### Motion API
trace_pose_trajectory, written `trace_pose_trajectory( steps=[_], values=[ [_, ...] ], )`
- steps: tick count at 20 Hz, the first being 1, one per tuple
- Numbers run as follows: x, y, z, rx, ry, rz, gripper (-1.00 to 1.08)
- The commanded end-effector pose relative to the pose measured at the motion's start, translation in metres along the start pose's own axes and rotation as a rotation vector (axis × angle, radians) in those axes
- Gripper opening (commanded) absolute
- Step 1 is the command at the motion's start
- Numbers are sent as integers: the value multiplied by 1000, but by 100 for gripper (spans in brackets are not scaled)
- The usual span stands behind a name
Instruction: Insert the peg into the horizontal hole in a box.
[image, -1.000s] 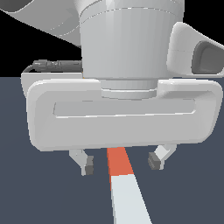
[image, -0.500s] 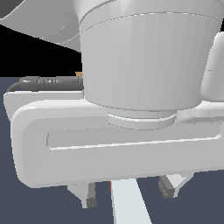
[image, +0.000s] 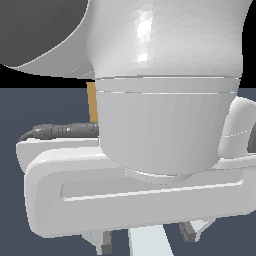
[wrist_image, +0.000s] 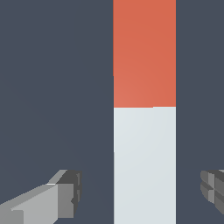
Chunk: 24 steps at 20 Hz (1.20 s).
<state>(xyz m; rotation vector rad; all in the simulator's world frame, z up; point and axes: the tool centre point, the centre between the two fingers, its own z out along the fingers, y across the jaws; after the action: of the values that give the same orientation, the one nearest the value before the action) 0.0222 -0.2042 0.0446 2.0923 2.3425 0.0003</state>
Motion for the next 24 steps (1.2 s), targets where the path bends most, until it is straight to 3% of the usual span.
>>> trace_pose_trajectory(
  steps=[1, 8, 9, 20, 24],
  values=[
    [0, 0, 13, 1, 0, 0, 100],
    [-1, 1, 25, 1, 0, -1, 100],
    [-1, 1, 25, 1, 0, -1, -100],
    [0, 1, 25, 1, 1, -2, -100],
    [12, 3, 22, 1, 1, -14, -100]
  ],
)
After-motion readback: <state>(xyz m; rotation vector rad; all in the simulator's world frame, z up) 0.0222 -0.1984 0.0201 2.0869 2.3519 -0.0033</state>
